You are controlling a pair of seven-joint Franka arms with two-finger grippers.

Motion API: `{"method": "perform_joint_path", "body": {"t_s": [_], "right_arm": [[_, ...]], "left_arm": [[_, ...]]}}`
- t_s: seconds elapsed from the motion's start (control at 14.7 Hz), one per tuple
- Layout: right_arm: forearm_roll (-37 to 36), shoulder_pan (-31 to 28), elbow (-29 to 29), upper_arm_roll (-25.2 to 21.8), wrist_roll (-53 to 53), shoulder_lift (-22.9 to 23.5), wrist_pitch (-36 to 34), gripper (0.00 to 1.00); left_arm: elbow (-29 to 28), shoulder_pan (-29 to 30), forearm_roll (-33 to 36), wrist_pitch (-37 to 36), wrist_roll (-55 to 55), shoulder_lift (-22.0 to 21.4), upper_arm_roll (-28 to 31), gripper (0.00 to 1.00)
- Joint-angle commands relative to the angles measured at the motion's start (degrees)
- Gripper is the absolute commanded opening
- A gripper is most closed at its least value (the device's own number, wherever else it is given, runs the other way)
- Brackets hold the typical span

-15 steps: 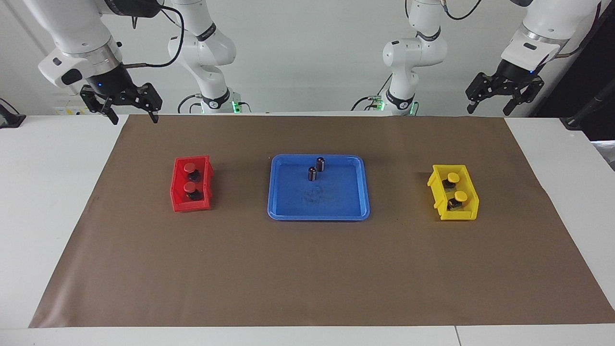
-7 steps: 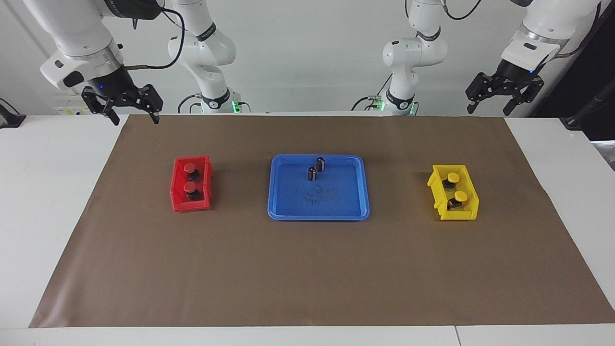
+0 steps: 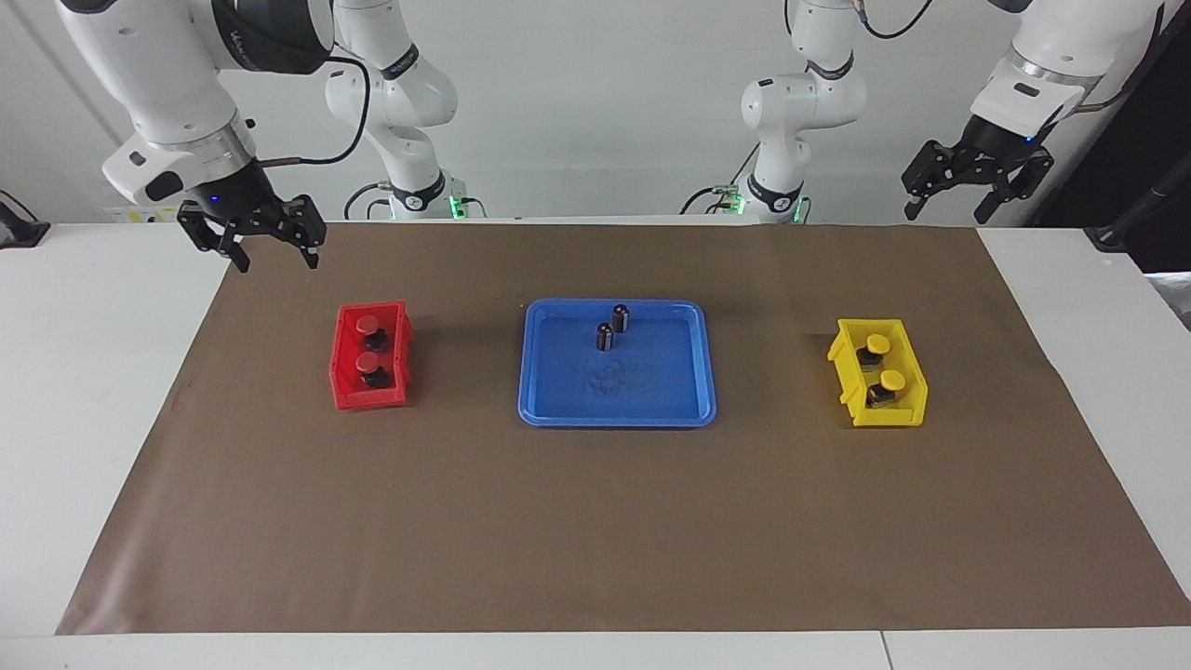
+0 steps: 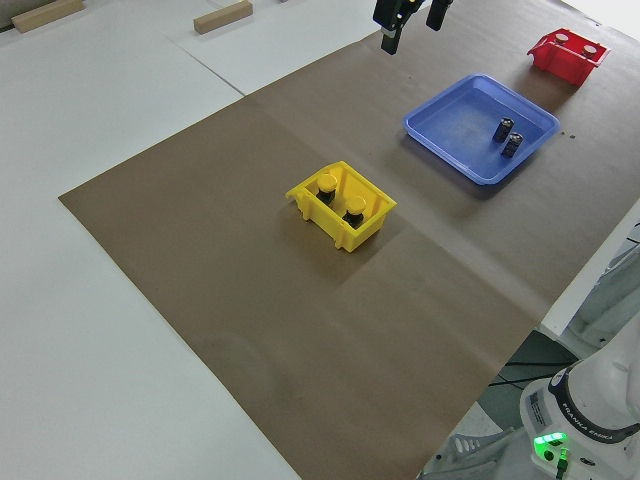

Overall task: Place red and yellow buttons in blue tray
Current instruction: 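Reach the right gripper down to a red button in the red holder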

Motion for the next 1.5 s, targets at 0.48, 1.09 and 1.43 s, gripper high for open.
{"method": "perform_joint_path", "body": {"t_s": [0.48, 1.09, 1.43], "right_arm": [[1.27, 2.73, -22.38, 0.1, -0.08, 3.56, 26.85, 0.83], [1.27, 2.64, -28.45, 0.1, -0.35, 3.03, 33.29, 0.76], [1.18, 2.2, -28.62, 0.1, -1.92, 3.39, 34.25, 0.75]], "left_arm": [[-0.19, 0.83, -0.67, -1.13, 1.04, -0.92, -0.17, 1.0], [-0.55, 0.83, -0.67, -2.8, 1.04, -1.27, -0.17, 1.0], [-0.81, 0.74, -0.67, -3.41, 0.78, -2.15, -0.25, 1.0]]}}
